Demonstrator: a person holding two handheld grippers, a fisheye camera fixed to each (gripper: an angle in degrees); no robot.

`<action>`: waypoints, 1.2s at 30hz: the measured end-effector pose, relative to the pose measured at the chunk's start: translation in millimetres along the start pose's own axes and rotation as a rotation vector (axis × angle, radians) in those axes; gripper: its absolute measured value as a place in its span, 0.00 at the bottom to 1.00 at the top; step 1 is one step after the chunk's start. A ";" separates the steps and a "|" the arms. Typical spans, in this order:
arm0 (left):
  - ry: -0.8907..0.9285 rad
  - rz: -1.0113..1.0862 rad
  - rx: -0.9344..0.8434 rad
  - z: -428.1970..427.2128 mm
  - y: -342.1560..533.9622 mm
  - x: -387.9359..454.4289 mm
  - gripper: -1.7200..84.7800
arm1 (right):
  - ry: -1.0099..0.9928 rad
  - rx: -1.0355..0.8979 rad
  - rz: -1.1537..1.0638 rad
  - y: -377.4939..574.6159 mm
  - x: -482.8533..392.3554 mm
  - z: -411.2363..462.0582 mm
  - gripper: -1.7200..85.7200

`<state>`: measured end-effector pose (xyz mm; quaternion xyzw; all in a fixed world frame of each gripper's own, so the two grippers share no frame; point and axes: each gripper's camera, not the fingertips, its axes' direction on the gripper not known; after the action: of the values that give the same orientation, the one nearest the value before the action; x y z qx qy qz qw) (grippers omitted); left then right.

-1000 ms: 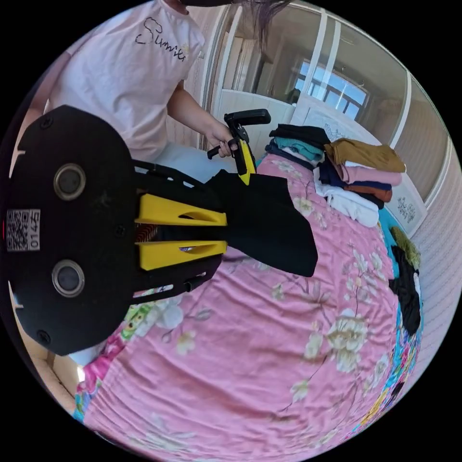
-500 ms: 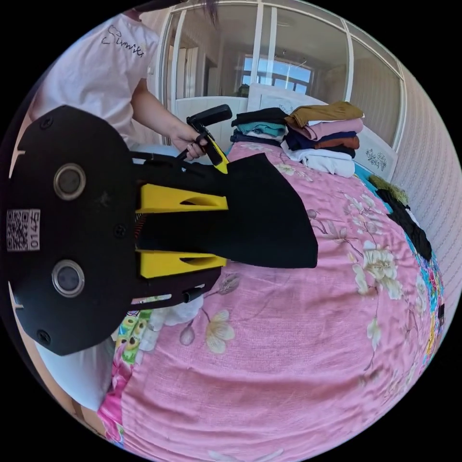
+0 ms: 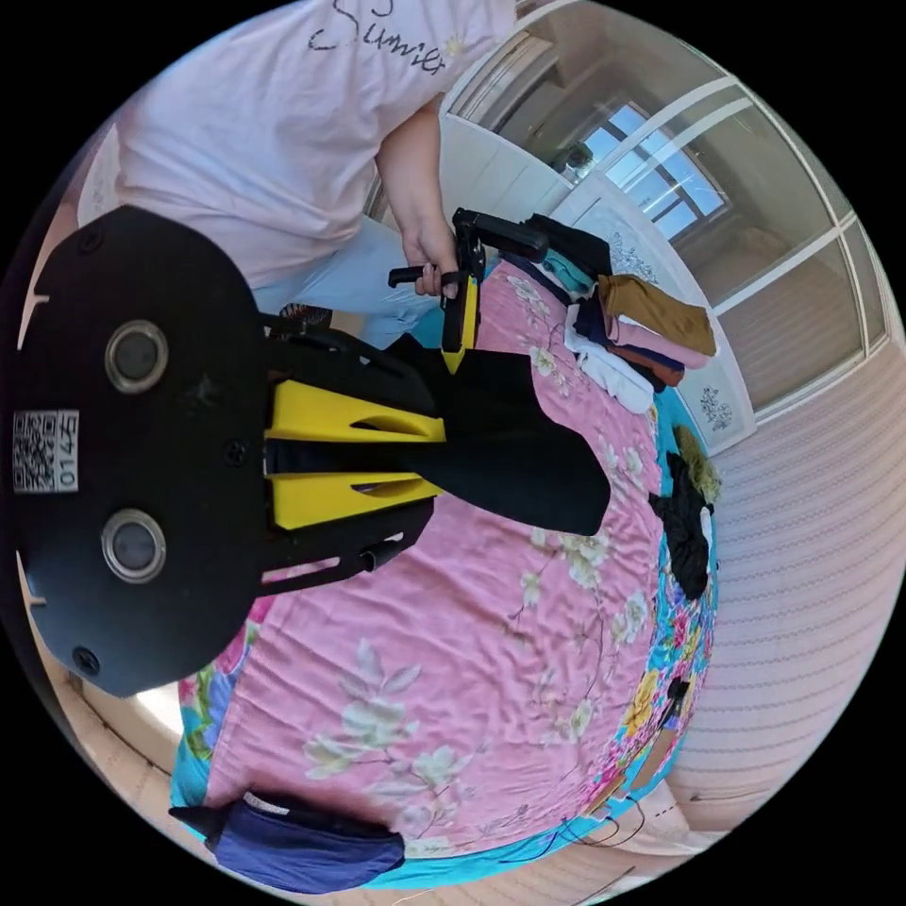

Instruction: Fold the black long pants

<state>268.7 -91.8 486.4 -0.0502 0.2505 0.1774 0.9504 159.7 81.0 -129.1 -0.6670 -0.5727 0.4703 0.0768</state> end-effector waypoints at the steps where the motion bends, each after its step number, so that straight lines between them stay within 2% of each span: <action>1: 0.041 0.050 -0.012 20.3 -21.6 24.7 0.09 | 0.022 0.009 0.038 11.1 18.3 -20.3 0.07; 8: 0.289 0.196 -0.071 134.1 -155.0 190.3 0.10 | 0.281 0.064 0.254 64.0 124.5 -181.0 0.09; 10: 0.360 0.125 -0.090 175.7 -185.8 219.2 0.11 | 0.381 0.051 0.365 75.1 160.6 -210.7 0.12; 13: 0.508 -0.101 -0.226 255.4 -208.5 240.2 0.10 | 0.561 0.015 0.614 99.7 221.6 -225.2 0.18; 15: 0.478 -0.079 -0.245 268.4 -200.7 247.7 0.10 | 0.539 0.084 0.730 117.0 237.5 -219.2 0.20; 17: 0.399 0.042 -0.266 268.4 -191.4 255.4 0.10 | 0.421 0.227 0.719 134.2 233.3 -189.9 0.19; 22: 0.299 0.234 -0.187 218.0 -159.0 249.4 0.09 | 0.377 0.119 0.749 149.8 234.3 -104.4 0.17; 26: 0.166 0.447 -0.082 140.1 -117.8 240.6 0.09 | 0.589 0.054 0.658 139.6 195.6 -67.9 0.16; 30: -0.009 0.562 0.034 36.8 -50.8 207.7 0.09 | 0.626 0.048 0.579 124.4 146.0 -52.8 0.15; 34: -0.220 0.550 0.125 -57.6 24.1 163.3 0.09 | 0.579 0.055 0.259 83.7 44.0 2.6 0.15; 36: -0.421 0.523 0.211 -122.6 79.3 135.2 0.08 | 0.505 0.054 0.105 61.9 -6.4 37.4 0.17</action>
<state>293.5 1.7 312.6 0.1520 0.0705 0.3946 0.9035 176.4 38.8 -185.7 -0.7899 -0.4870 0.3075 0.2106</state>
